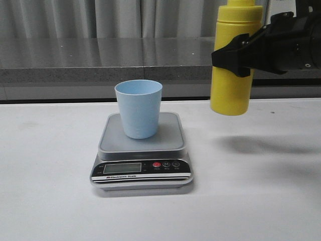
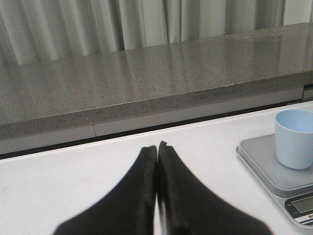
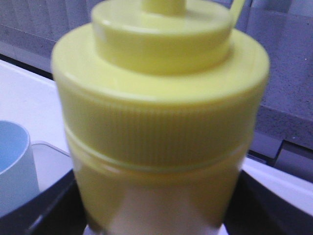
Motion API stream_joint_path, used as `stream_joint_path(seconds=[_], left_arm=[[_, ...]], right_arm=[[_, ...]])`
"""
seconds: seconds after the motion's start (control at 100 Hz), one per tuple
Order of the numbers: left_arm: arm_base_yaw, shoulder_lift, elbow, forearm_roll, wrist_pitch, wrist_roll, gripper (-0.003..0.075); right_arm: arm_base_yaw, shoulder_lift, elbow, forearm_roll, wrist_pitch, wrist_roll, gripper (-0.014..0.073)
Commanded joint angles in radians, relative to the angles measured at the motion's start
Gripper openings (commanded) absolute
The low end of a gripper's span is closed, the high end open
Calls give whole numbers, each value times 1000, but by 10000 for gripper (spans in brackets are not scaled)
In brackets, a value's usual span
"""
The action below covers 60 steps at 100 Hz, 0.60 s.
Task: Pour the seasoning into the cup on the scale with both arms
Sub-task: 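Tilt the bottle upright and move it back beside the scale, then lower the bottle onto the table, open the right gripper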
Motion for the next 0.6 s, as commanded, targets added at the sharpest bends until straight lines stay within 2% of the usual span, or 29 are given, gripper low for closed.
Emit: stream_joint_path(seconds=[0.0, 0.23, 0.59], left_arm=[[4, 14, -27, 11, -80, -9, -20], [4, 14, -27, 11, -80, -9, -20], [4, 14, -27, 11, -80, -9, -20]], right_arm=[[-8, -2, -18, 1, -146, -17, 216], [-8, 101, -18, -2, -239, -43, 216], [-8, 175, -18, -25, -244, -86, 216]])
